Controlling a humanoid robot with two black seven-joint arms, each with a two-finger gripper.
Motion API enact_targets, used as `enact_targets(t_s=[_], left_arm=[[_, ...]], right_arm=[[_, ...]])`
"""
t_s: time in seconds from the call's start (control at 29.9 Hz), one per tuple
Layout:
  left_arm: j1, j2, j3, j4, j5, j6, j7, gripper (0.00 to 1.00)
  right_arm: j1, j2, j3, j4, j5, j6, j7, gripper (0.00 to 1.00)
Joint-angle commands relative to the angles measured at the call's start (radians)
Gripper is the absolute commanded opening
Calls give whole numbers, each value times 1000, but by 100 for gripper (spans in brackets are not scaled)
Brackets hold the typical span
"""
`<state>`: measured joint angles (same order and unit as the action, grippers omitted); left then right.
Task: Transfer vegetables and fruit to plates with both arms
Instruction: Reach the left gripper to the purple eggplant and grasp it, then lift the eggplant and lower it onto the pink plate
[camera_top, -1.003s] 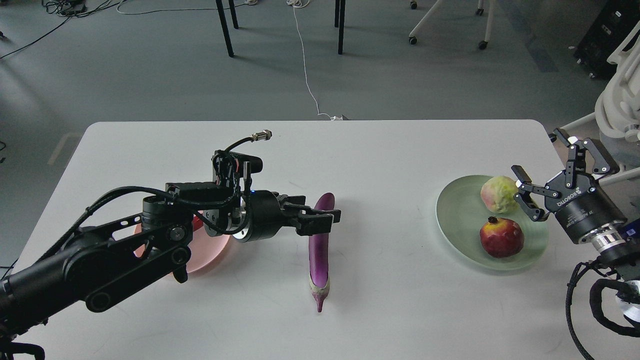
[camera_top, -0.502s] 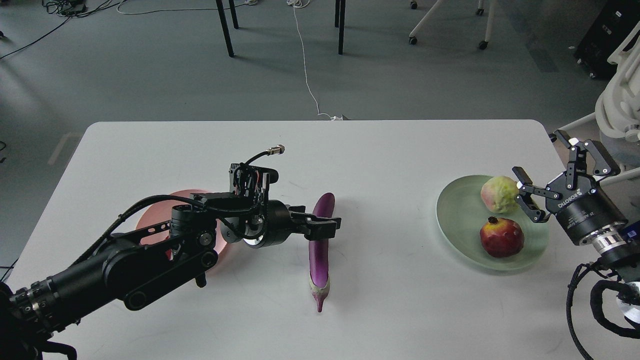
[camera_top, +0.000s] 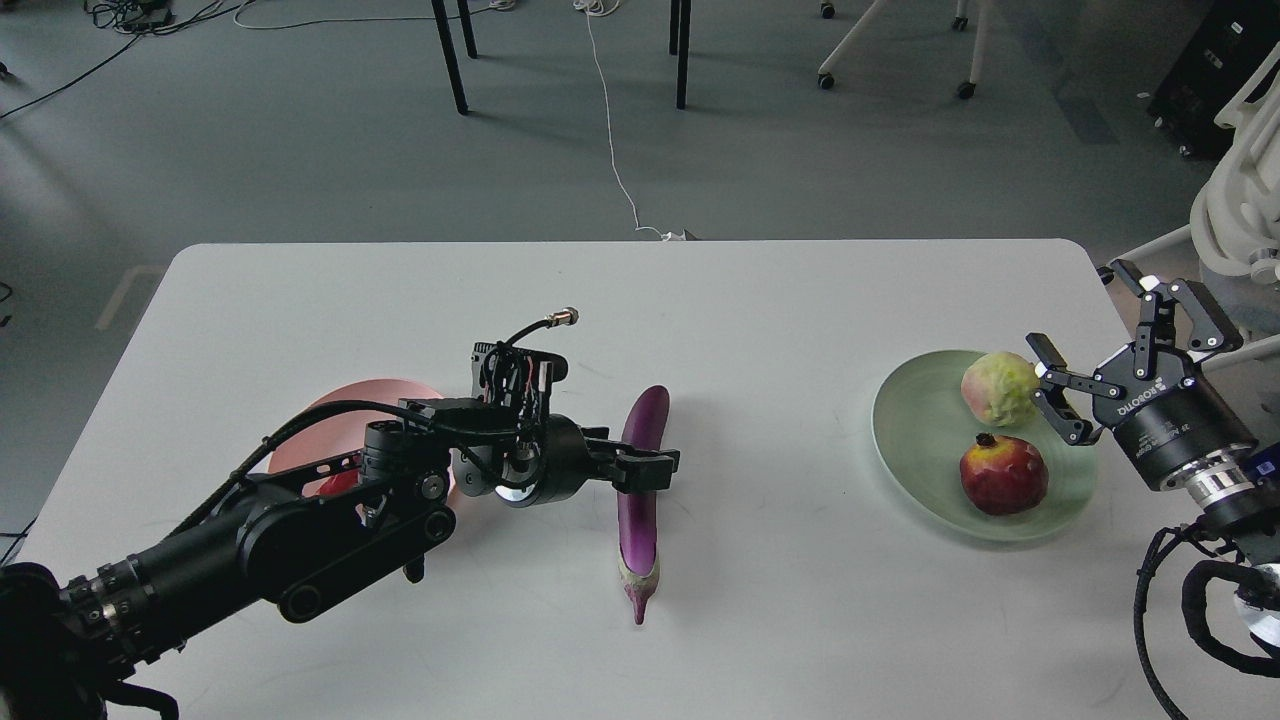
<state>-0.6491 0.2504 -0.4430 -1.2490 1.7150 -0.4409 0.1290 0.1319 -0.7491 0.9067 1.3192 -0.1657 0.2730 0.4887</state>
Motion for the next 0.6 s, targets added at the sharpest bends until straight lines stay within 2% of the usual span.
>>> enact_targets(t_s=[0.0,0.1,0.17,0.2,0.27,0.33,0.57], left_arm=[[0,-10,4,11,0,-2,3,96],[-1,-11,17,17,0,-2,3,92],[-6,-11,26,20,-1,-7,3,84],[-6,-13,26,20,-2,-10,3,77],[-6,-14,26,22,-2,-9,4,56],[-6,-16,24,22,-2,-2,11,43],[-9,-33,21,10,-11,-2,27,24]], right_arm=[[2,0,1,0,0,0,0,98],[2,0,8,0,0,0,0,98],[2,0,9,0,0,0,0,98],[0,0,9,0,0,0,0,98],[0,0,9,0,0,-1,0,98],[2,0,9,0,0,0,0,98],[0,0,9,0,0,0,0,98]])
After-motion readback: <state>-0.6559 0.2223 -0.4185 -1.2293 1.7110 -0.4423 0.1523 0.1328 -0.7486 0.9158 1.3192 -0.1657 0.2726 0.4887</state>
